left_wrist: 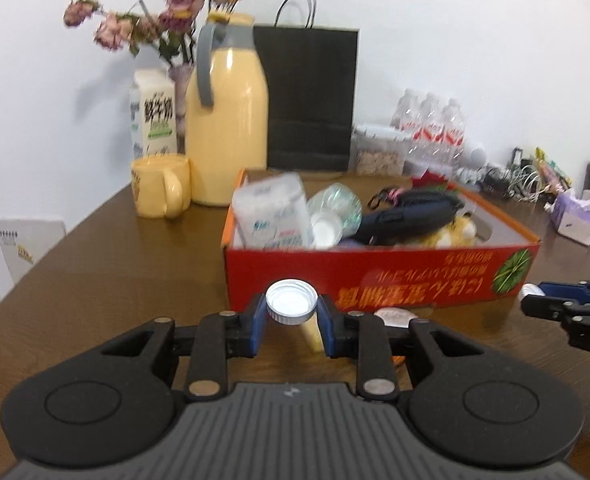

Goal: Organize objects
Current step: 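Grasp a white cap with the right tool while the left tool grasps another white cap, then carry both white caps into the box and open both tools, then withdraw both tools from the box back over the table, then grasp the round white tin with the right tool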

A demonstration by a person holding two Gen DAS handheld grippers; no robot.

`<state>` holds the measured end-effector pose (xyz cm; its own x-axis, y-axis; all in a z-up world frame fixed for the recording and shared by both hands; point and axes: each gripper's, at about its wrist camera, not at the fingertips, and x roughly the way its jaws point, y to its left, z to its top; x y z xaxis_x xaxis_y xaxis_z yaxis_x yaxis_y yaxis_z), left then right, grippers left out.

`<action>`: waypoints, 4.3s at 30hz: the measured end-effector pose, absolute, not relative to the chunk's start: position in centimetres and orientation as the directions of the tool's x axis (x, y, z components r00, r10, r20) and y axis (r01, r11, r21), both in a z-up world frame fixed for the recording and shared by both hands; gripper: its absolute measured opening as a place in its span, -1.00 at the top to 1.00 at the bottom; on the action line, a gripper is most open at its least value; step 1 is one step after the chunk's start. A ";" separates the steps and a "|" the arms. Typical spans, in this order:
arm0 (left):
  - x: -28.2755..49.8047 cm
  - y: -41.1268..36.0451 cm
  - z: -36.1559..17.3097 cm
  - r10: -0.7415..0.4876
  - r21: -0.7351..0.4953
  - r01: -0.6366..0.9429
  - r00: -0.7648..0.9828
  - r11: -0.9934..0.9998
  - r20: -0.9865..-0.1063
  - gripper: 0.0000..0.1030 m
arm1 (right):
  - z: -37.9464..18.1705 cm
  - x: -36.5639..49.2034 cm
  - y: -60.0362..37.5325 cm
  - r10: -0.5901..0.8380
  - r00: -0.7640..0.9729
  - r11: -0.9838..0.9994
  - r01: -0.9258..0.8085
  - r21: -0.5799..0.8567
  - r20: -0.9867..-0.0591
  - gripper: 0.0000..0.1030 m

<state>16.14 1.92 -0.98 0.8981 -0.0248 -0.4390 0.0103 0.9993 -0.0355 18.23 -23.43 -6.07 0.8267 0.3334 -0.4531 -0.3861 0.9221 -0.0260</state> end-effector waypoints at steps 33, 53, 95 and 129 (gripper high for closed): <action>26.3 -3.6 0.1 -0.119 -0.015 0.122 0.921 0.992 -0.372 0.45 | -3.1 27.9 -21.7 0.351 0.851 0.925 -0.380 0.003 -0.391 0.47; 25.9 -2.9 -0.1 -0.076 0.002 0.081 0.938 0.997 -0.339 -1.00 | -4.2 28.1 -22.0 0.307 0.851 0.941 -0.338 0.003 -0.425 -0.71; 19.2 1.5 0.5 0.046 0.041 -0.034 0.932 0.999 -0.360 -1.00 | -2.1 21.6 -20.1 0.334 0.860 0.926 -0.375 -0.036 -0.385 -1.00; 21.6 2.6 -5.7 -0.057 0.022 0.091 0.770 0.996 -0.635 -1.00 | -7.2 25.2 -14.1 0.512 0.609 0.838 -0.509 0.196 -0.606 0.27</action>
